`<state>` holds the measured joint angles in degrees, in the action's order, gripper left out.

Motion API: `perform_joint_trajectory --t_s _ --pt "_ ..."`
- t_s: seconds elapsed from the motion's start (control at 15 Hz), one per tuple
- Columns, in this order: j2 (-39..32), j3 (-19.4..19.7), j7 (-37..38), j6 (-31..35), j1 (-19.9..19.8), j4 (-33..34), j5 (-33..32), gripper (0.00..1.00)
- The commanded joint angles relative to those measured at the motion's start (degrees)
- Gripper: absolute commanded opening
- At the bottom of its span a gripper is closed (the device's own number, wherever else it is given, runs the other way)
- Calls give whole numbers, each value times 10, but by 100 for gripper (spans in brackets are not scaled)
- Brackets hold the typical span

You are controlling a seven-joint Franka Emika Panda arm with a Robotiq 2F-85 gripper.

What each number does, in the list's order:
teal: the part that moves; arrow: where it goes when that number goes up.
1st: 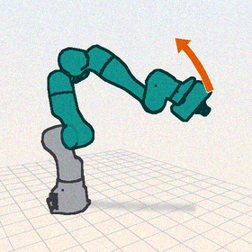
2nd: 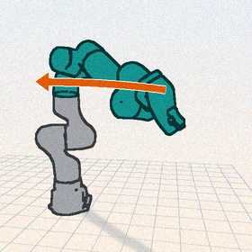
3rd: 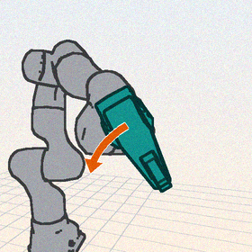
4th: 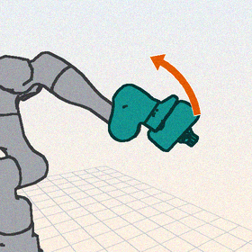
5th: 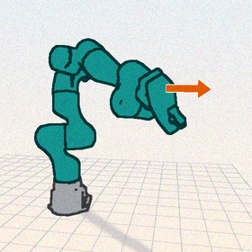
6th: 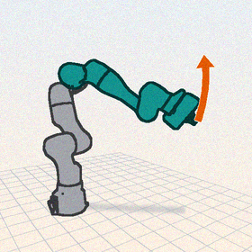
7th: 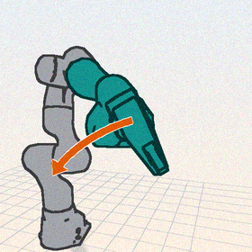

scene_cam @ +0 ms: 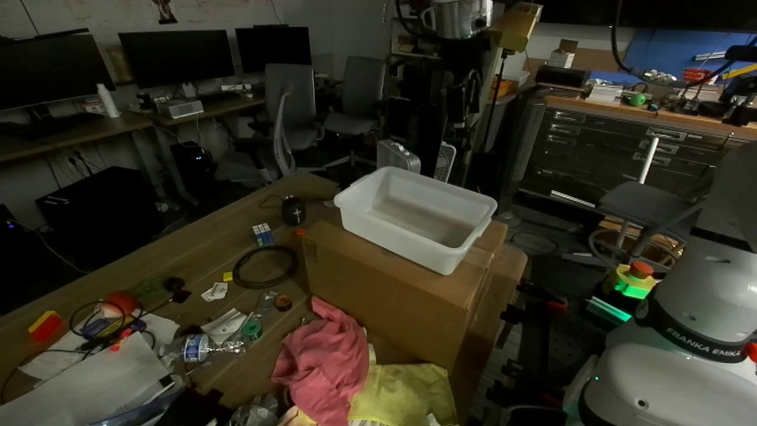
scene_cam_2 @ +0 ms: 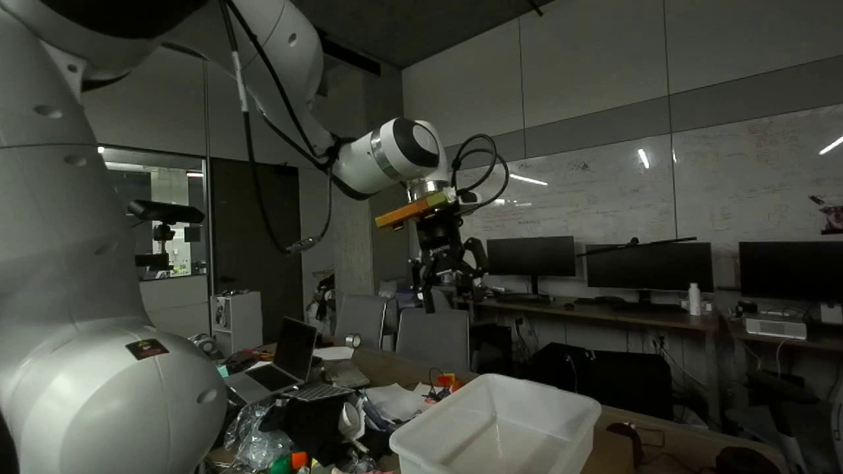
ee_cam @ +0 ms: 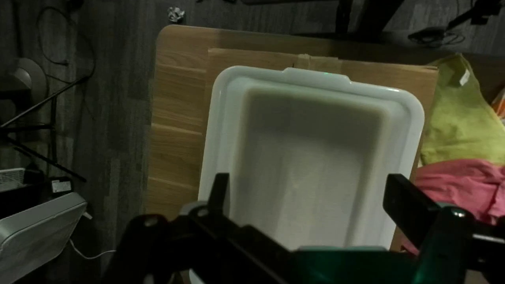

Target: Remove the contents from the storage box and put them on the table

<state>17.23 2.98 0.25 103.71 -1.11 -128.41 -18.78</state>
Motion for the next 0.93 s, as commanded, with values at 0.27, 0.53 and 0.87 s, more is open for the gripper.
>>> perform_joint_trajectory --t_s 0.27,0.53,0.87 --pt "88 16 80 165 -41 -95 46 100" --pt "114 25 100 267 -66 -133 51 100" --pt "98 28 62 248 -77 -124 51 100"
